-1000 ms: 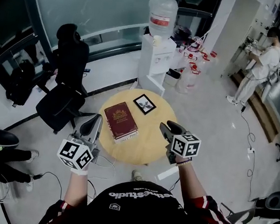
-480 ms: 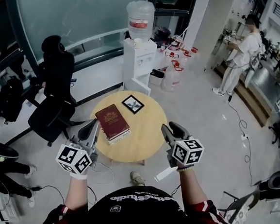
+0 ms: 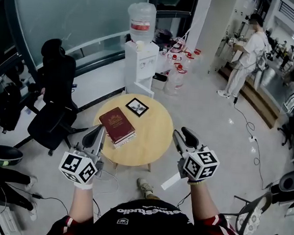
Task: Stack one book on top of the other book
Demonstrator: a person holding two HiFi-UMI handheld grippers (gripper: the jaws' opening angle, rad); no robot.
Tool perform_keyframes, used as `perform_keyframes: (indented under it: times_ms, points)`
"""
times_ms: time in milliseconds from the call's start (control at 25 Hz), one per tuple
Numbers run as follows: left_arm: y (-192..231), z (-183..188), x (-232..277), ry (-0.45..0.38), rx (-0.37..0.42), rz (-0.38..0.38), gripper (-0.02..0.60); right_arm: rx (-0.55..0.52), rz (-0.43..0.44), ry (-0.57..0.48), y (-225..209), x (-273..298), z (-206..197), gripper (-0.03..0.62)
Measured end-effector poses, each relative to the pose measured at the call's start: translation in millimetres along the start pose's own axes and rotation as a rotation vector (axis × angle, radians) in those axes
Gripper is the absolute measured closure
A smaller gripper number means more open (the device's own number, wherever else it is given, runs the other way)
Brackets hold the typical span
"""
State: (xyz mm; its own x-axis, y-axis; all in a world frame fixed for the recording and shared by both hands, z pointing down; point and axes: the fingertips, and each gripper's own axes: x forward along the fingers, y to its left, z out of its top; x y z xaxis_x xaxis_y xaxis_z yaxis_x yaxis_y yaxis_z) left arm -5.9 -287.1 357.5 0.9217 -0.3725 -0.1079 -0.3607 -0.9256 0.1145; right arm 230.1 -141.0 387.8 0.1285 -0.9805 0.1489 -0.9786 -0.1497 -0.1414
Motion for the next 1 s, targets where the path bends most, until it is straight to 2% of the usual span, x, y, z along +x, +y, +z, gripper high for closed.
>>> perform_keyframes:
  times_ms: [440,1000]
  points:
    - [-5,12,-21,-0.02,-0.011,0.028,0.565,-0.069,-0.012,-0.058,12,-25,34,0.436]
    - [-42,24,-6,-0.029,0.018,0.076,0.565,-0.106,-0.003,-0.123,-19,-46,66,0.456]
